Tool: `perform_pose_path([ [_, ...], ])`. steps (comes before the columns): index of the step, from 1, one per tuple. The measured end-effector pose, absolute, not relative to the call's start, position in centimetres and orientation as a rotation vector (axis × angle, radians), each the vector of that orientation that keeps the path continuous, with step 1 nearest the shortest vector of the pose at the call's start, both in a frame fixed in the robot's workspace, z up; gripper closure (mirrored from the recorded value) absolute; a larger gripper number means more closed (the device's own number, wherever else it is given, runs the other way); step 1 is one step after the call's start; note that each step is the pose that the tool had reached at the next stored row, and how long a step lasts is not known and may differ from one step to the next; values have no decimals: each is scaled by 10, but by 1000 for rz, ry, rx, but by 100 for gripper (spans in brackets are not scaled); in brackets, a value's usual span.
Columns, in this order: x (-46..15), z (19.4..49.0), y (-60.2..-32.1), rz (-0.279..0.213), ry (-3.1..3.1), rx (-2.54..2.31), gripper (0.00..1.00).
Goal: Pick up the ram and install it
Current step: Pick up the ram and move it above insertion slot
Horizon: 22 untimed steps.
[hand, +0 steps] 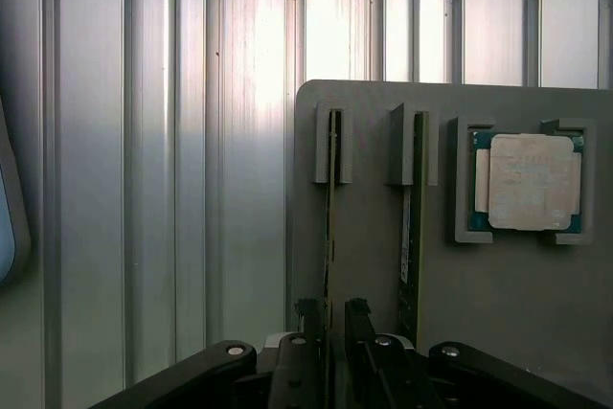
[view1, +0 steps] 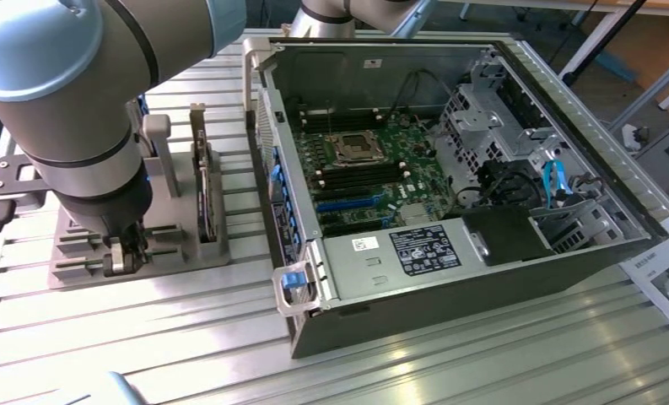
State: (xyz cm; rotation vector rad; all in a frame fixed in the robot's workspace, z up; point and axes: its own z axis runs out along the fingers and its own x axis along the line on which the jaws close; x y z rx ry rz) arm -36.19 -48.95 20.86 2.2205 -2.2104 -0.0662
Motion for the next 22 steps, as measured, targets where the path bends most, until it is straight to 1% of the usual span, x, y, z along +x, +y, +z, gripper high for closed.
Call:
perform_pose_path([
  [20,-362,209,-490,-66,-2210,2220,75],
  [21,-362,209,-490,-66,-2210,2220,77],
  [22,-362,209,-490,-66,-2210,2220,83],
])
